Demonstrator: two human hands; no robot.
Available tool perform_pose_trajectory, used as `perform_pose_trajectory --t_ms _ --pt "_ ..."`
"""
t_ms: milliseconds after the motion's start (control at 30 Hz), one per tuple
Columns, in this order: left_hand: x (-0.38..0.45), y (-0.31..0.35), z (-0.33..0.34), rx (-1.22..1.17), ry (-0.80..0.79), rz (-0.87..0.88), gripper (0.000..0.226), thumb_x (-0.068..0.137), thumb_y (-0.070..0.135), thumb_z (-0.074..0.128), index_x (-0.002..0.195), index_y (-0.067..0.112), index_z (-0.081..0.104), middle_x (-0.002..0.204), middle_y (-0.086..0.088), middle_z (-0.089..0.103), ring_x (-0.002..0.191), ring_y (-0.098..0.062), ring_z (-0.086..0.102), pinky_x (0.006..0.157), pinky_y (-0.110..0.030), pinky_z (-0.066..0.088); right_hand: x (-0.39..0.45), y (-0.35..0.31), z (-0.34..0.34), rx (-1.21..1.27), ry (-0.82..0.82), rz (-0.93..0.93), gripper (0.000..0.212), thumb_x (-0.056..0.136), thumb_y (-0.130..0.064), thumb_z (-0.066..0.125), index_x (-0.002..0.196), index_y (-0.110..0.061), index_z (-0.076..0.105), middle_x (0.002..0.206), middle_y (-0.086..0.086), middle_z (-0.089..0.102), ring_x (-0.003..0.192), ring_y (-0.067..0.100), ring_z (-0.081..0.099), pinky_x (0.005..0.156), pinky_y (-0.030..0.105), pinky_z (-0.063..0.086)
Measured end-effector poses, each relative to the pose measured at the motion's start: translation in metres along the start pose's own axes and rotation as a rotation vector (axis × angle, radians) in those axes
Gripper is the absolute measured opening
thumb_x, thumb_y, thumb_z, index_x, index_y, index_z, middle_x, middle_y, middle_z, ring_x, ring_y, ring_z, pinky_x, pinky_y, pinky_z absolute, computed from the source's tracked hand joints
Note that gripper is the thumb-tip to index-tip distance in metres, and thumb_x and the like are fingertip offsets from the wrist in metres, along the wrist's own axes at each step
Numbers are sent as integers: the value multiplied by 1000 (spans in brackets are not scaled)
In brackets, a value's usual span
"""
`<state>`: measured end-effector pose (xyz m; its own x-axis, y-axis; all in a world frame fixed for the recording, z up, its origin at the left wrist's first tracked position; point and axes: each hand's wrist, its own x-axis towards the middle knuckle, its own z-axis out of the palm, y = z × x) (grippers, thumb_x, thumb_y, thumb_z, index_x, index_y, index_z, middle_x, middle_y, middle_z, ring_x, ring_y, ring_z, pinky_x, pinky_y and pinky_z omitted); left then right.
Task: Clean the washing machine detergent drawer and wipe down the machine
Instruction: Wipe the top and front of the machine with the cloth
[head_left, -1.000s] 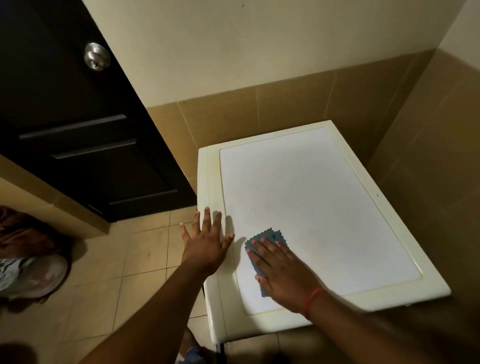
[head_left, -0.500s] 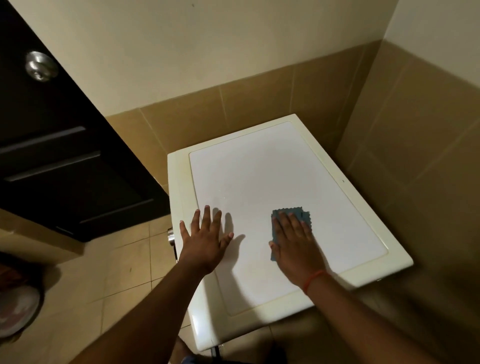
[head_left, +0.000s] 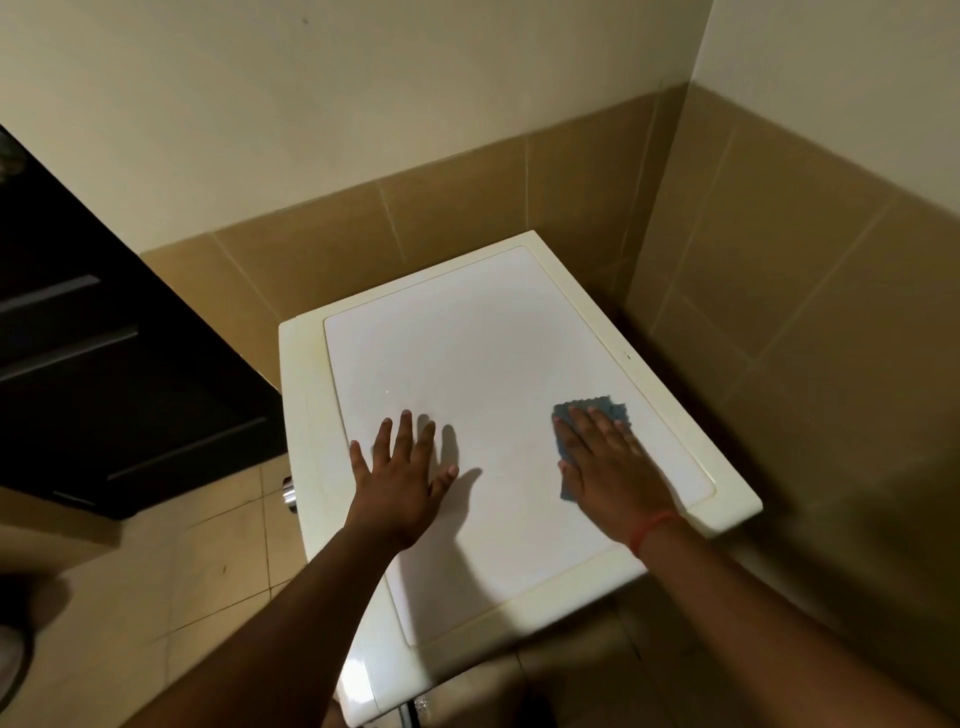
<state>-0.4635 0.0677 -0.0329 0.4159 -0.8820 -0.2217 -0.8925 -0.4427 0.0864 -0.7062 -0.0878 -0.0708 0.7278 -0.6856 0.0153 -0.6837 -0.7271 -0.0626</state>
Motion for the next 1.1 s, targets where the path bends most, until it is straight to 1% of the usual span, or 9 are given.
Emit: perform_pose_trajectory --t_ms 100,233,367,533,667,800,967,1033,1100 --pt "0 5 2 6 -9 -3 76 91 67 7 155 28 -8 163 -2 -14 150 -27 -15 117 -60 -5 -2 -9 3 32 -10 162 62 95 -43 28 152 -17 31 157 6 32 144 31 28 118 50 22" --pt "0 11 5 -7 4 10 81 87 71 0 155 28 -6 164 -2 -12 150 -27 -14 117 -60 -5 -10 9 3 19 -6 -42 60 97 -47 29 152 -23 31 159 -1 29 146 25 26 118 45 21" --pt "3 14 7 5 15 18 90 80 75 -10 156 27 -2 164 -3 -9 150 -29 -11 117 -61 -4 0 21 4 12 37 227 61 96 -44 29 151 -18 33 156 5 34 144 31 27 118 48 22" --pt "3 18 9 -1 18 31 102 72 78 -24 157 27 -1 164 -3 -9 151 -29 -10 117 -61 -4 -5 37 2 -30 17 20 60 97 -44 27 152 -20 32 158 3 31 145 28 28 118 47 23" --pt "2 19 9 6 17 34 99 74 77 -22 157 27 -2 164 -3 -9 150 -29 -11 116 -61 -4 5 39 3 -3 42 310 60 97 -42 28 150 -15 35 155 9 36 144 32 28 117 51 23" --pt "1 17 10 14 7 30 97 75 77 -21 156 27 -3 164 -3 -10 150 -29 -11 116 -61 -3 -1 37 4 -35 -11 39 62 98 -46 21 153 -19 28 160 2 27 146 27 24 119 46 20" --pt "-5 14 10 8 9 20 97 75 77 -18 157 27 -1 164 -3 -9 151 -28 -10 116 -60 -4 6 23 4 9 24 251 63 96 -45 25 152 -16 30 157 7 31 145 31 27 118 50 22" --pt "-8 10 9 9 18 16 101 72 78 -24 157 27 -2 164 -3 -9 151 -29 -10 116 -60 -3 -2 2 9 5 -9 75 64 96 -46 25 154 -18 26 160 4 26 147 29 22 119 49 20" --pt "-10 5 7 -3 17 -3 93 78 76 -17 156 27 -4 164 -3 -11 150 -28 -12 117 -60 -3 -8 4 7 -22 -1 -42 62 98 -46 24 154 -20 25 161 1 24 148 25 21 119 46 20"
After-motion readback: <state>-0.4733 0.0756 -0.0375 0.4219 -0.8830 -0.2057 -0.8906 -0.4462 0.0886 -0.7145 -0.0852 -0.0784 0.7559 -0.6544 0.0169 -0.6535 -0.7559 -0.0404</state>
